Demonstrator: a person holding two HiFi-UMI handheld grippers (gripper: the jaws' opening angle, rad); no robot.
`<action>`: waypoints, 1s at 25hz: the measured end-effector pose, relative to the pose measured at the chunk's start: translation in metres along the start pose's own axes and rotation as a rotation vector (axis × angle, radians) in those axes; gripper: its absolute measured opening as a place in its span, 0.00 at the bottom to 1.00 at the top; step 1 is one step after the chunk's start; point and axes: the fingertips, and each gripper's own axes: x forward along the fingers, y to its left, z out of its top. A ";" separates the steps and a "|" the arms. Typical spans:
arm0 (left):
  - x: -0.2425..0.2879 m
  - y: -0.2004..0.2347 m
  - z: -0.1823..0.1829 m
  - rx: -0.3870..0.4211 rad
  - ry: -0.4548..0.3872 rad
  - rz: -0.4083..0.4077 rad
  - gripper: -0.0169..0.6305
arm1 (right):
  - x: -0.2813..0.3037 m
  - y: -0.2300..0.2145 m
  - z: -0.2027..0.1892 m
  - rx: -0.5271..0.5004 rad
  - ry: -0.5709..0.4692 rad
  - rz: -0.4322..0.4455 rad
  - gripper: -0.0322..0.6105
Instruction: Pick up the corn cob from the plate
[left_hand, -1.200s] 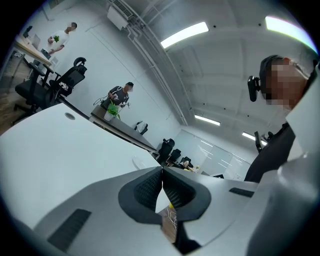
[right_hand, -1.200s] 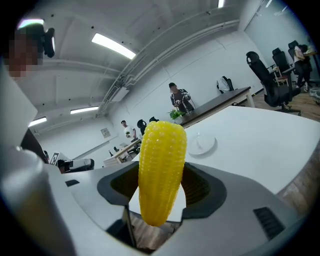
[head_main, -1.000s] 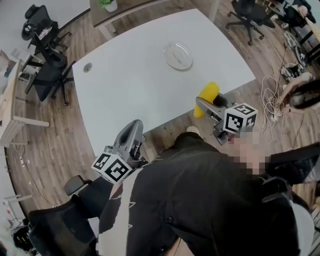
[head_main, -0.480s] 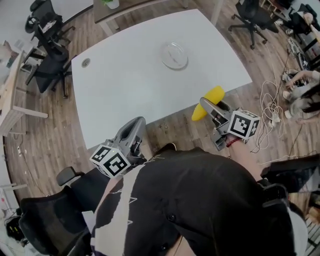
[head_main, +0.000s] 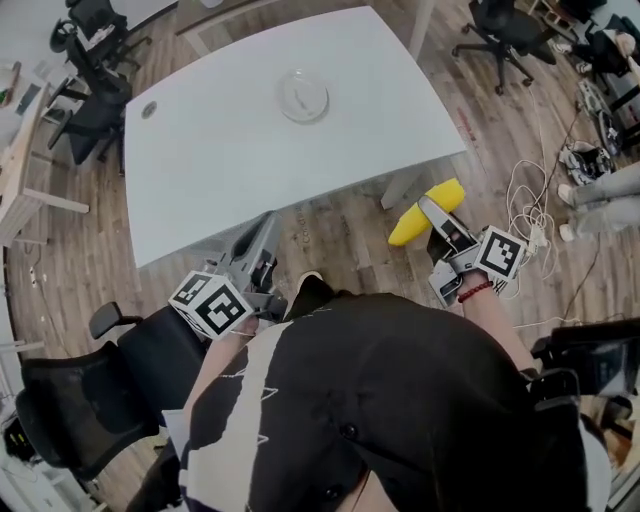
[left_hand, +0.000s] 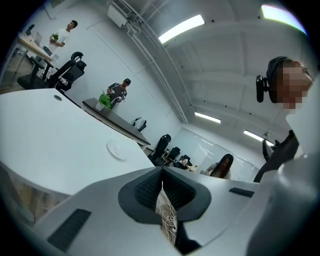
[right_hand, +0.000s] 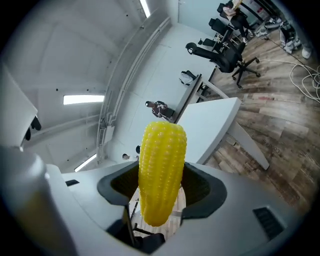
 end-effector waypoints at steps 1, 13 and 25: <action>0.003 -0.011 -0.009 -0.001 0.004 0.002 0.05 | -0.009 -0.003 0.004 0.013 0.004 0.008 0.46; -0.027 -0.084 -0.093 -0.019 -0.085 0.153 0.05 | -0.069 -0.026 0.018 0.131 0.074 0.168 0.46; -0.033 -0.099 -0.100 -0.016 -0.106 0.191 0.05 | -0.082 -0.026 0.013 0.135 0.118 0.192 0.46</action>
